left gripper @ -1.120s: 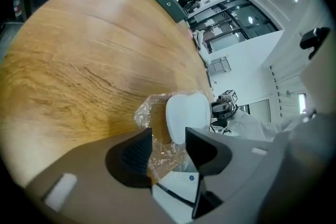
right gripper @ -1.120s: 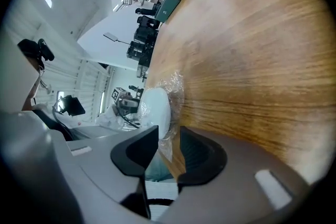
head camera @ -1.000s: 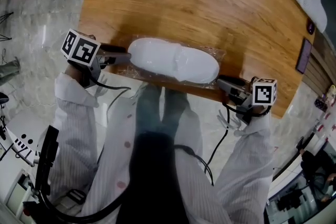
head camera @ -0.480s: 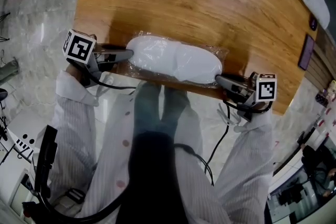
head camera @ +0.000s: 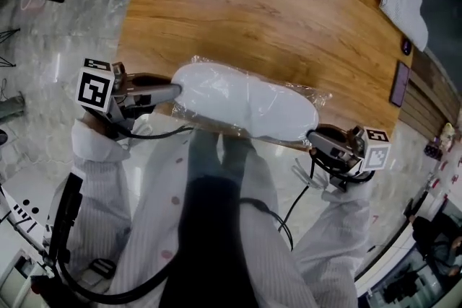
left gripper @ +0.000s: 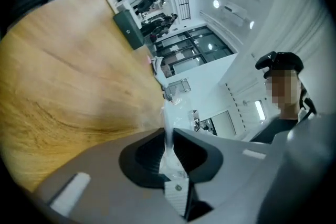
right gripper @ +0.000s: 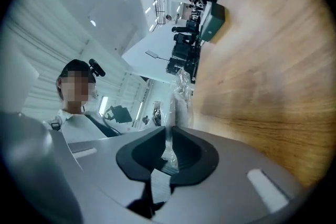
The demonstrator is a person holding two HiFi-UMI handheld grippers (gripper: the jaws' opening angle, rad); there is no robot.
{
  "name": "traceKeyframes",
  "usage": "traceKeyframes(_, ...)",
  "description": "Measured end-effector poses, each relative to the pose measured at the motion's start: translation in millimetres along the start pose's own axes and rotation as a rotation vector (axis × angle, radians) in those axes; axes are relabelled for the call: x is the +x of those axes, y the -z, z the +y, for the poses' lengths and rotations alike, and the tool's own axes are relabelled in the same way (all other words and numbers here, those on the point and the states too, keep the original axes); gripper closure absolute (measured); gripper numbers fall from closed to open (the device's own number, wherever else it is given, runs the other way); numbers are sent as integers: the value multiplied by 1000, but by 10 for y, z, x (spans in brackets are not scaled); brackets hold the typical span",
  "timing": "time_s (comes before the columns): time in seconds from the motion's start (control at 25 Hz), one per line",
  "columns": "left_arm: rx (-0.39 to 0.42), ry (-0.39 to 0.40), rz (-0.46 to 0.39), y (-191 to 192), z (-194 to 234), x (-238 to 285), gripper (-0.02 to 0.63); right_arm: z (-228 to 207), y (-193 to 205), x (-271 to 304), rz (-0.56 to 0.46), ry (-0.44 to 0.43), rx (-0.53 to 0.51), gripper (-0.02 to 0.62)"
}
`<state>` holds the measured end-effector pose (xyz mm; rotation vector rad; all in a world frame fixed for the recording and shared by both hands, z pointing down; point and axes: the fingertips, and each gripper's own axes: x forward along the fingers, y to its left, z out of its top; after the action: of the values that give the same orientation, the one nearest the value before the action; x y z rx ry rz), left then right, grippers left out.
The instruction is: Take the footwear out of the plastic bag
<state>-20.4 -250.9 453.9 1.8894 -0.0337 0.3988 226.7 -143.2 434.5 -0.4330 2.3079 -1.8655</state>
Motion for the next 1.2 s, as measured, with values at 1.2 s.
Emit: traceKeyframes(1.2, 279, -272, -307, -642, -786, -958, 560, 573, -417, -1180, -364, 149, -169, 580)
